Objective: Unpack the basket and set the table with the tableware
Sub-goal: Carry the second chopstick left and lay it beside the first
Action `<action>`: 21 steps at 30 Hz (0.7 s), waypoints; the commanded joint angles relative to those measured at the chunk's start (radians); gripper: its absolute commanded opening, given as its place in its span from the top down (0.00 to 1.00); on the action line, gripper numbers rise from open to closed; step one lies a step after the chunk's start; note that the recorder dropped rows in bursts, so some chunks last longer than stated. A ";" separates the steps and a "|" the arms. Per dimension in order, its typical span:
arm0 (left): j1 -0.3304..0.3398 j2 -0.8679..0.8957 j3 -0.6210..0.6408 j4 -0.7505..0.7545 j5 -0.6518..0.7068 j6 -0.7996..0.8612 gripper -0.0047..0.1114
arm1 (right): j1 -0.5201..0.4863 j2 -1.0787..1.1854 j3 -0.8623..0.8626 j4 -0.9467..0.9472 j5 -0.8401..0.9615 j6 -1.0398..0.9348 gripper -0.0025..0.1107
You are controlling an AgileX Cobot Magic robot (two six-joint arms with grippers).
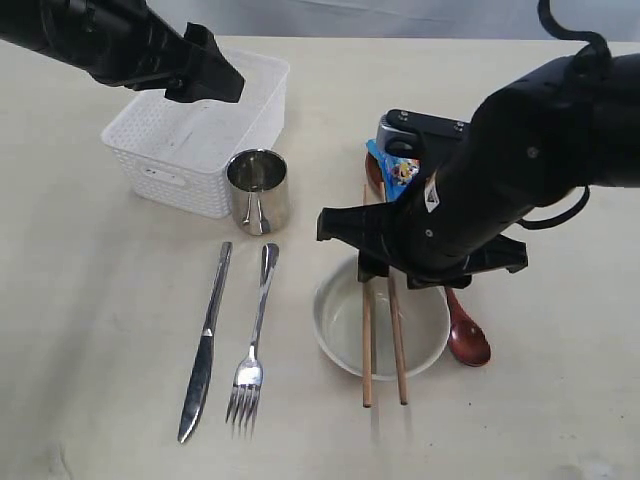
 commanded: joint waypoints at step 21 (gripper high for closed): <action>0.002 -0.005 0.004 -0.008 0.005 -0.001 0.26 | 0.002 0.067 -0.003 0.054 -0.004 -0.063 0.77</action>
